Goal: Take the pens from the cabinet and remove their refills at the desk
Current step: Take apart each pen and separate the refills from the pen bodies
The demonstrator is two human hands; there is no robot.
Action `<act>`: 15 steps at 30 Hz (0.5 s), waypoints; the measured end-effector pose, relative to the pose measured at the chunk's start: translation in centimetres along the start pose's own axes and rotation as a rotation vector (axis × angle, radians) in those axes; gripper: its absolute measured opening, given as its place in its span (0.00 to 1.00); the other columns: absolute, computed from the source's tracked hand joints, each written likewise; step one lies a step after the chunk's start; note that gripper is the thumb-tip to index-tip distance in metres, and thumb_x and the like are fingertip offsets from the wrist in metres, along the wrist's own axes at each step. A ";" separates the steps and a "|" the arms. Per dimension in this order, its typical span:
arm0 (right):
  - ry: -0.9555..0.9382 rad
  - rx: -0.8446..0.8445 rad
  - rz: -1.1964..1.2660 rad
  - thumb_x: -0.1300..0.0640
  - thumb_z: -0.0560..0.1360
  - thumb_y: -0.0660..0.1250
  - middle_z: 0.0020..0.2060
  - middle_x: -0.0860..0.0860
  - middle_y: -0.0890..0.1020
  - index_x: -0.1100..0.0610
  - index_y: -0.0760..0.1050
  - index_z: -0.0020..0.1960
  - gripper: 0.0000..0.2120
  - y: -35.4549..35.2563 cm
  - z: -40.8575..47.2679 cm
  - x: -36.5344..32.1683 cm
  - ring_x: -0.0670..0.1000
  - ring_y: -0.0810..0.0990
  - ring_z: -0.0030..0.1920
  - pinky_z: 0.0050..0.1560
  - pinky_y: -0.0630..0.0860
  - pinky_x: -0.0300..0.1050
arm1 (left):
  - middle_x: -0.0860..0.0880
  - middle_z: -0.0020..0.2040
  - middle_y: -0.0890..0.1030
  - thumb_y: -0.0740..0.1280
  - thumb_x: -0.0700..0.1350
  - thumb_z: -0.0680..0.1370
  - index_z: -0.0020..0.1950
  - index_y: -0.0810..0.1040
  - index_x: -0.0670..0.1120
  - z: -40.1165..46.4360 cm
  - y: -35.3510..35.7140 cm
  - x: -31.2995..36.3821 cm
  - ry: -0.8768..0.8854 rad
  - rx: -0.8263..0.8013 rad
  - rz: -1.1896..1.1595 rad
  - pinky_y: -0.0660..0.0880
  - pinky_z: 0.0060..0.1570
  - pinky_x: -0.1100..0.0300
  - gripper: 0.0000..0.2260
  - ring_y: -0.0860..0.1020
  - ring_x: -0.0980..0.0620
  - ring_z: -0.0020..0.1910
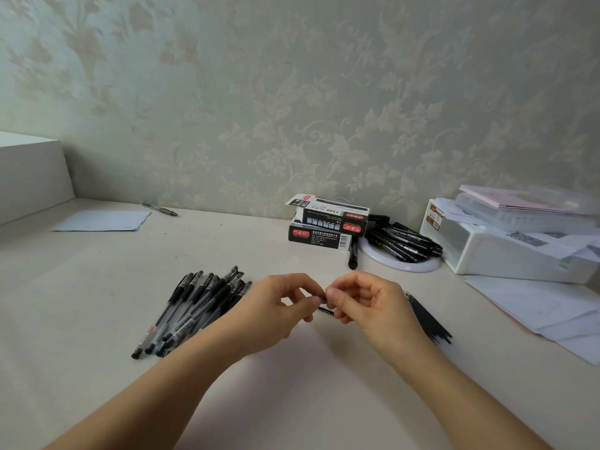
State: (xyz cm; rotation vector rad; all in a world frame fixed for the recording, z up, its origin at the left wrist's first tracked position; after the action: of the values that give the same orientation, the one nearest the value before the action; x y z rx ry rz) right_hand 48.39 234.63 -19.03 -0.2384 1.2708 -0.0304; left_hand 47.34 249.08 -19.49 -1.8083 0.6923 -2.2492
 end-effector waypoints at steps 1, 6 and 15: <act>-0.006 0.025 0.004 0.63 0.74 0.72 0.34 0.53 0.85 0.58 0.82 0.44 0.02 -0.3 0.0 0.0 0.45 0.80 0.32 0.35 0.77 0.35 | 0.54 0.36 0.80 0.66 0.49 0.79 0.45 0.81 0.58 0.0 -0.1 0.0 -0.003 0.007 -0.002 0.68 0.25 0.66 0.05 0.70 0.56 0.25; -0.008 0.063 -0.014 0.63 0.74 0.72 0.35 0.56 0.84 0.58 0.82 0.44 0.02 -1.1 0.2 -0.1 0.46 0.80 0.32 0.35 0.76 0.35 | 0.54 0.36 0.81 0.66 0.50 0.79 0.46 0.81 0.58 0.1 0.0 0.0 -0.001 -0.001 0.006 0.68 0.25 0.67 0.05 0.71 0.57 0.25; 0.011 -0.097 -0.018 0.67 0.73 0.73 0.34 0.54 0.85 0.59 0.82 0.45 0.04 0.6 -0.1 0.2 0.47 0.82 0.34 0.37 0.78 0.36 | 0.62 0.35 0.78 0.69 0.54 0.75 0.44 0.76 0.57 -0.2 -0.6 1.1 0.159 0.084 0.296 0.66 0.29 0.71 0.04 0.72 0.60 0.28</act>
State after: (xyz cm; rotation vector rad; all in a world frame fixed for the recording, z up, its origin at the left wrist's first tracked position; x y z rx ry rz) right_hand 48.31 235.16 -19.36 -0.3336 1.2821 0.0145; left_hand 46.96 249.19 -18.32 -1.3961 0.8189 -2.2000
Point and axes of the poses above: each hand's wrist, its own z-axis towards the middle knuckle, its own y-axis out of the palm, x = y × z, the point moved 9 cm from there along z, towards the middle knuckle
